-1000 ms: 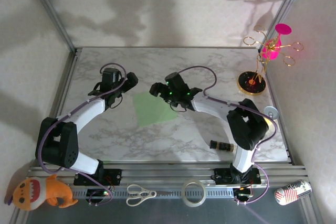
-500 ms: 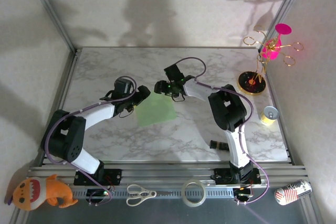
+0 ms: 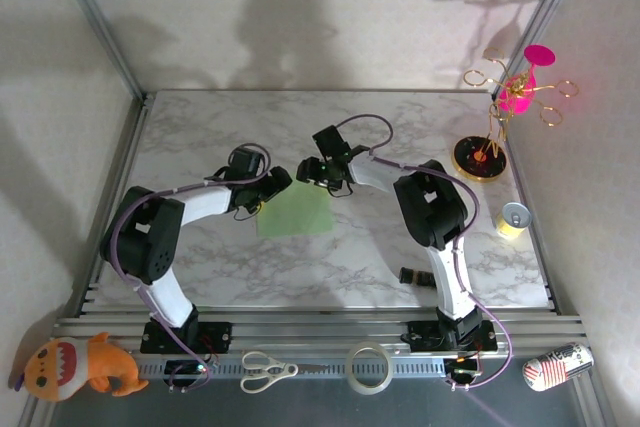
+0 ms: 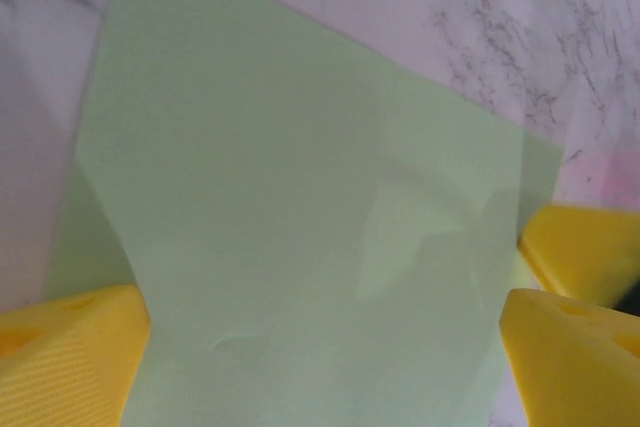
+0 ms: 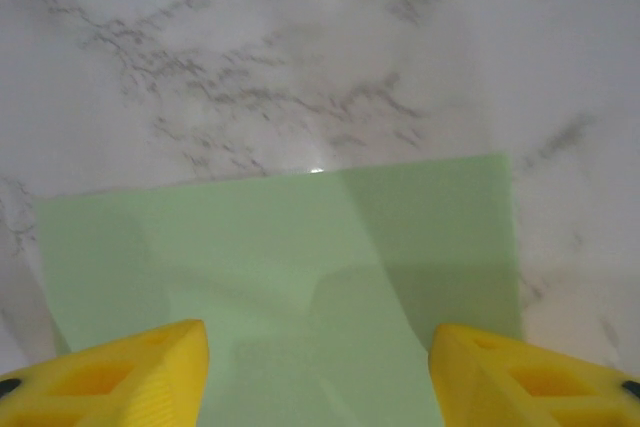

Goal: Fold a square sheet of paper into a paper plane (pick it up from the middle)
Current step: Move the square sheet of paper to the center of the table, then first fold the square sheet of paper in half at the center of the table.

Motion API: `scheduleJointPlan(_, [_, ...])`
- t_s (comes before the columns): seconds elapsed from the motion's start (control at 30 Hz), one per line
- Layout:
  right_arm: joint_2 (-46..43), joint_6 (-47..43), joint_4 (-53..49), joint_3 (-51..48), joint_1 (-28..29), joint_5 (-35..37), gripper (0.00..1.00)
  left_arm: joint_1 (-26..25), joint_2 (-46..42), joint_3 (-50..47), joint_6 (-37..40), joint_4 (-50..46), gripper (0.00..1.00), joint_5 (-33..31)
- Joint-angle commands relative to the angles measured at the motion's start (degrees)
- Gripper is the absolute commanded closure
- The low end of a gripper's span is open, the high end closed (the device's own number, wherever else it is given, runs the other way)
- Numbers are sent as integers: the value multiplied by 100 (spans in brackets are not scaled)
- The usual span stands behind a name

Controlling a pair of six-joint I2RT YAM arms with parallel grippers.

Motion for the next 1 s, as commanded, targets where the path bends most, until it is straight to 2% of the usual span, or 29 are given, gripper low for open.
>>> scheduleJointPlan(0.0, [-353, 620, -34, -546, 14, -104, 36, 40, 248, 211, 498, -692, 8, -323])
scheduleJointPlan(0.13, [-719, 532, 346, -514, -48, -94, 34, -4, 148, 443, 784, -743, 9, -28])
scheduleJointPlan(0.2, [-1018, 489, 438, -557, -120, 210, 31, -56, 26, 612, 977, -973, 8, -87])
scheduleJointPlan(0.37, [-1960, 431, 959, -1479, -435, 774, 17, -368, -177, 828, 1432, -1620, 1, -796])
scheduleJointPlan(0.5, [-2485, 157, 1145, -2211, -789, 971, 1, -816, 45, 1133, 1913, -2173, 1, -1386])
scheduleJointPlan(0.63, [-2813, -117, 1220, -2628, -992, 1150, 1, -1221, 437, 1669, 2366, -2864, 1, -1996])
scheduleJointPlan(0.73, [-2942, -187, 1240, -2805, -1057, 1295, 1, -1309, 673, 1985, 2663, -3095, 1, -1801])
scheduleJointPlan(0.8, [-2959, -180, 1232, -2863, -1093, 1271, 1, -1332, 879, 2183, 2948, -3259, 8, -1463])
scheduleJointPlan(0.97, [-2885, -153, 1236, -2889, -1104, 1162, 1, -1336, 1179, 2498, 3056, -3544, 10, -1550])
